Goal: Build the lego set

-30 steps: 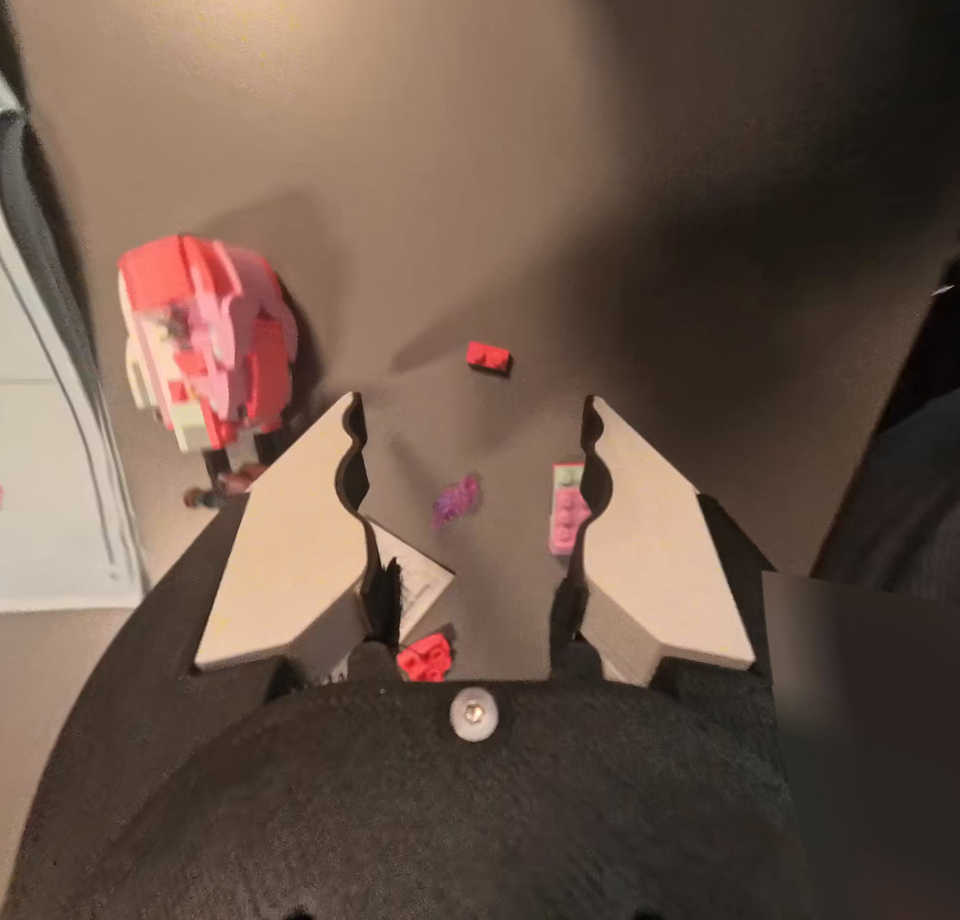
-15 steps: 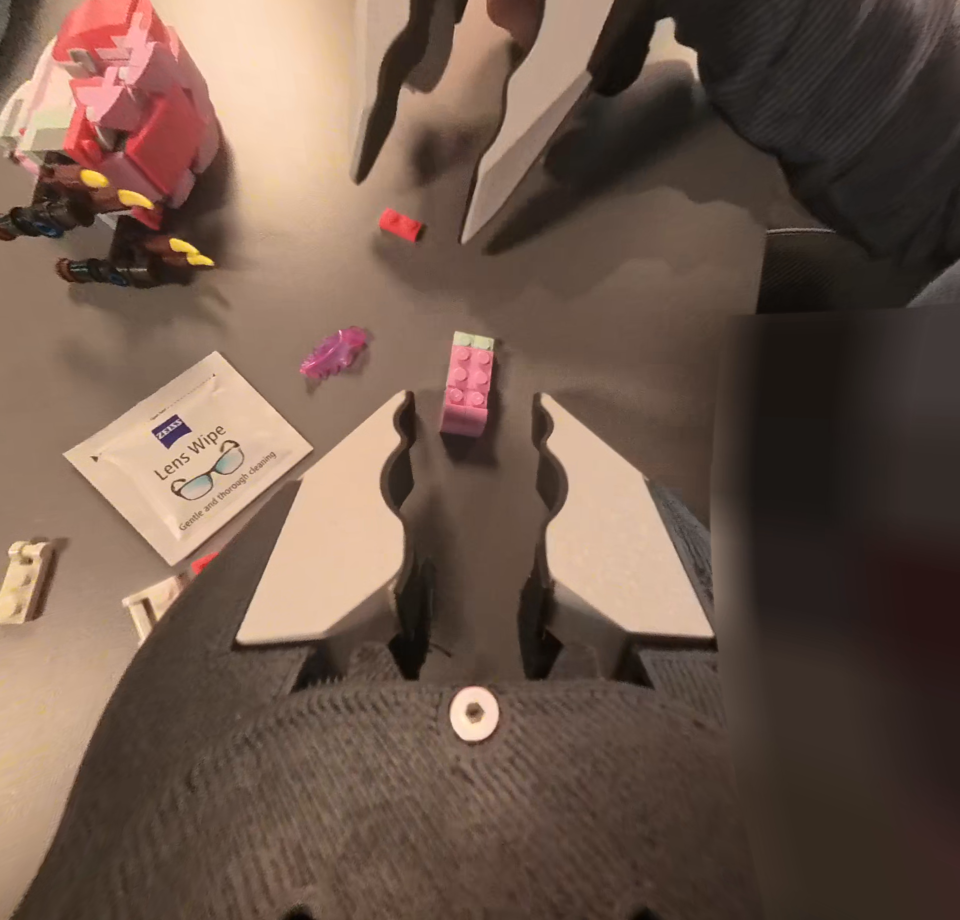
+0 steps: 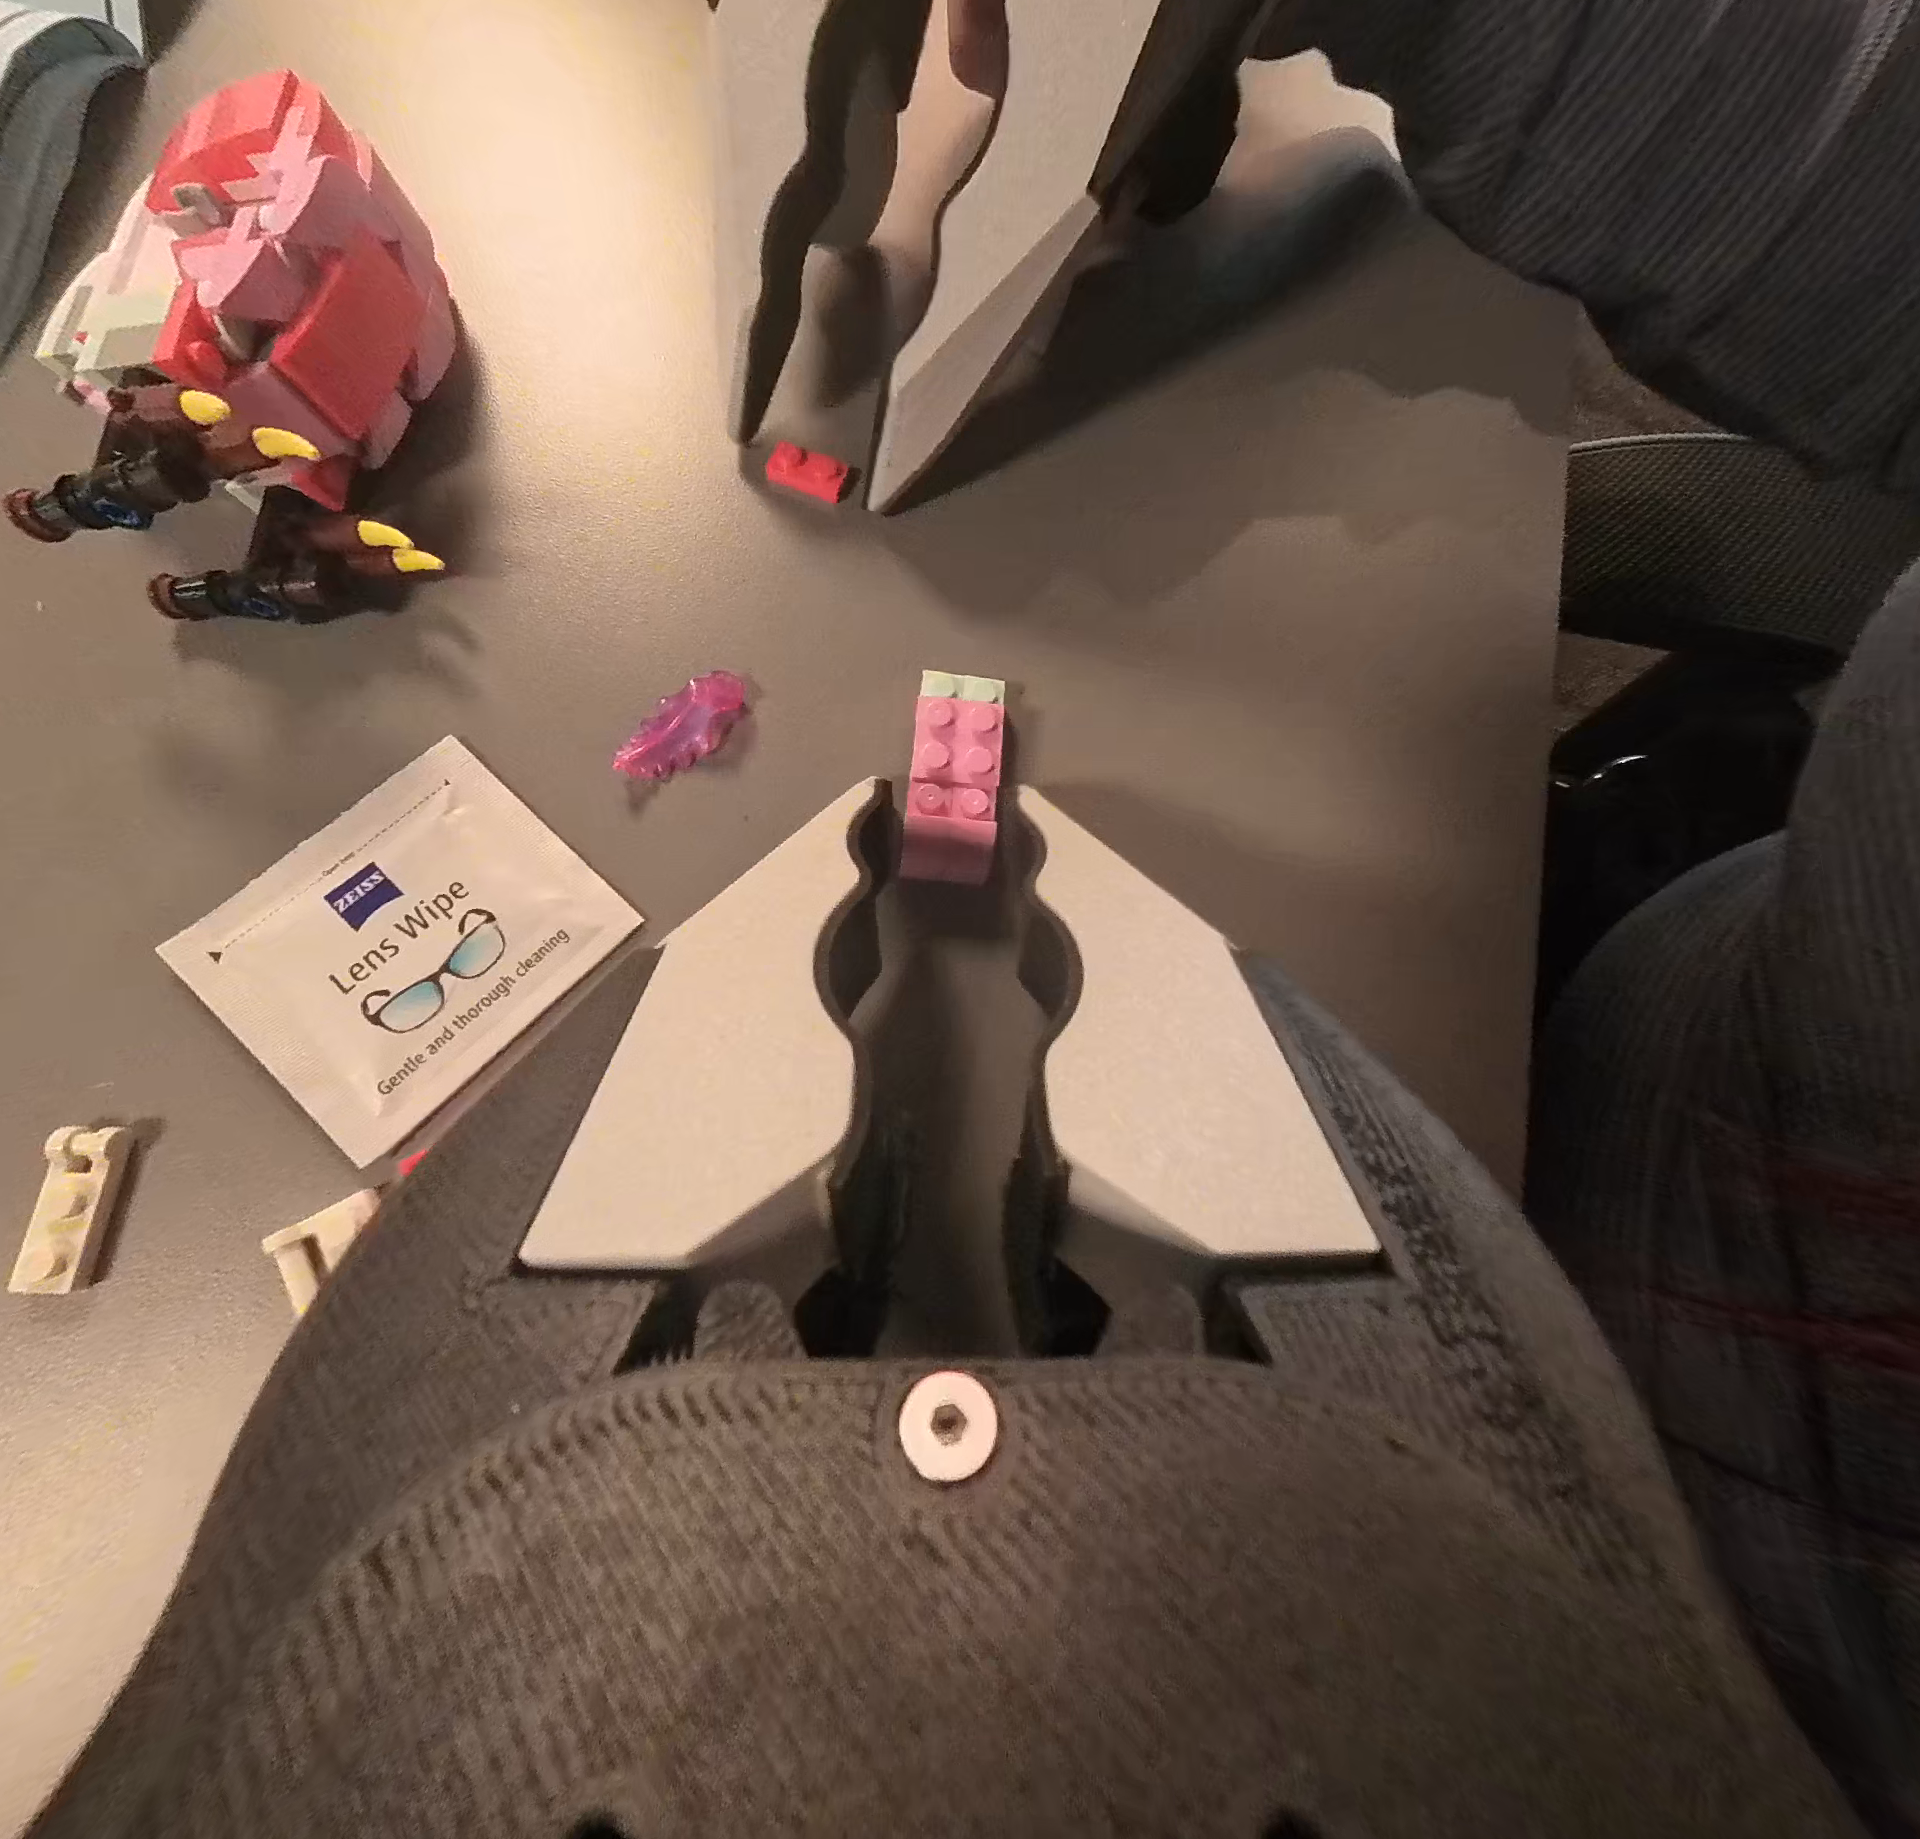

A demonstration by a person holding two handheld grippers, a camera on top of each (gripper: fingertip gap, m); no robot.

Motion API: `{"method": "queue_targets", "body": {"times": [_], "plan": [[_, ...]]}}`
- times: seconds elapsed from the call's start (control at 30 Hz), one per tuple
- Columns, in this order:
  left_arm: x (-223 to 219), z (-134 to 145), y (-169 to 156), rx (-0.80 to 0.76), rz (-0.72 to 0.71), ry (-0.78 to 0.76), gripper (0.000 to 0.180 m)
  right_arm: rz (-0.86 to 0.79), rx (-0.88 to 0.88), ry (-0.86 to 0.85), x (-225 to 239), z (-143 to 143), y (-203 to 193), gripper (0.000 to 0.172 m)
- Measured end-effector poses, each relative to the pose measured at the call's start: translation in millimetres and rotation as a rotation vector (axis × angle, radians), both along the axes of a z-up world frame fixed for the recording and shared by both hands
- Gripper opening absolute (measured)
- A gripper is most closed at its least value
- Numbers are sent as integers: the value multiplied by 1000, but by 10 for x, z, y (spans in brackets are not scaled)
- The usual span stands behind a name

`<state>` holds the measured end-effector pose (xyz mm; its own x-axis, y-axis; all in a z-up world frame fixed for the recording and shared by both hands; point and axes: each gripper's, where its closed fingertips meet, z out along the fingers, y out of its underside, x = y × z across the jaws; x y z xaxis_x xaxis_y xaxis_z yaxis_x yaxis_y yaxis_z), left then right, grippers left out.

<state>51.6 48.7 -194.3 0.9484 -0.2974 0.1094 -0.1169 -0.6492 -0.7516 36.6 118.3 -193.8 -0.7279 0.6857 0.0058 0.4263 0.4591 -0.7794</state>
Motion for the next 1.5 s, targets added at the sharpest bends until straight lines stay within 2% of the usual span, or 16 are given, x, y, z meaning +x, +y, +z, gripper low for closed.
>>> {"method": "queue_targets", "body": {"times": [0.1,0.23,0.4,0.6,1.5], "plan": [[-4,-5,-2,3,-7,15,18,8,10,8,7,-1,-13,15],[-8,-3,-1,3,-9,10,17,41,-2,16,32,26,-94,14],[-7,39,7,47,-26,46,16,164,-123,51,117,263,-407,15],[4,106,9,89,-44,26,16,228,-116,33,172,267,-571,15],[31,111,10,104,-72,52,16,244,-60,28,196,213,-592,14]]}}
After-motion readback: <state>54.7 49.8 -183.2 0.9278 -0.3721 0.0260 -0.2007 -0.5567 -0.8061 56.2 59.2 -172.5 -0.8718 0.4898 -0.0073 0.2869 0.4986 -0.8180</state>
